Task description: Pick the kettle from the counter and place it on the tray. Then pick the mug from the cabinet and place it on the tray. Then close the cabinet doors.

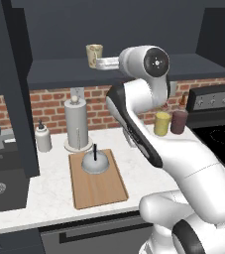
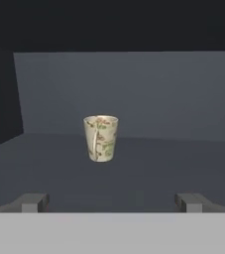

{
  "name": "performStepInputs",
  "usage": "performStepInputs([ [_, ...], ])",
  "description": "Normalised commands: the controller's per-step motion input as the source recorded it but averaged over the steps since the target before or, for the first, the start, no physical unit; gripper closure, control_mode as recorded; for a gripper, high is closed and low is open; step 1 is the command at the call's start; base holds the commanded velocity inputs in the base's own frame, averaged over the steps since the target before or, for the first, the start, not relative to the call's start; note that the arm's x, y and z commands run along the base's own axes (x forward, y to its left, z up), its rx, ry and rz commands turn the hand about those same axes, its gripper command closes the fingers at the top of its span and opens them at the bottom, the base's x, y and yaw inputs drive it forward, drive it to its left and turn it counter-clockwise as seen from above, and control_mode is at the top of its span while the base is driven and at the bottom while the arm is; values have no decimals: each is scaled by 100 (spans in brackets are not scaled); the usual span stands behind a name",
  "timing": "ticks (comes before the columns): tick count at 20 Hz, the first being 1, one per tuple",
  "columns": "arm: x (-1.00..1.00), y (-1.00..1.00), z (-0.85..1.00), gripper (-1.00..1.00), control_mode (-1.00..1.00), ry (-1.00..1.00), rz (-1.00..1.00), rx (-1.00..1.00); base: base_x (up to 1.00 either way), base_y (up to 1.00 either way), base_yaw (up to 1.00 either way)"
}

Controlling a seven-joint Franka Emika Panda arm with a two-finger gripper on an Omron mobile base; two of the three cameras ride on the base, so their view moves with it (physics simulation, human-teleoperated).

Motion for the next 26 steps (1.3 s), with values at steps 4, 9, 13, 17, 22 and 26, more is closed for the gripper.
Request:
performStepInputs([
  [4, 49, 5, 0, -100, -100, 2, 0, 0, 0, 0, 0],
  [9, 42, 27, 0, -100, -100, 0, -4, 0, 0, 0, 0],
  [13, 40, 24, 0, -100, -100, 1, -6, 0, 0, 0, 0],
  [17, 49, 6, 0, -100, -100, 0, -2, 0, 0, 0, 0],
  [22, 47, 6, -1, -100, -100, 0, -1, 0, 0, 0, 0],
  [26, 30, 6, -14, -100, -100, -6, 0, 0, 0, 0, 0],
])
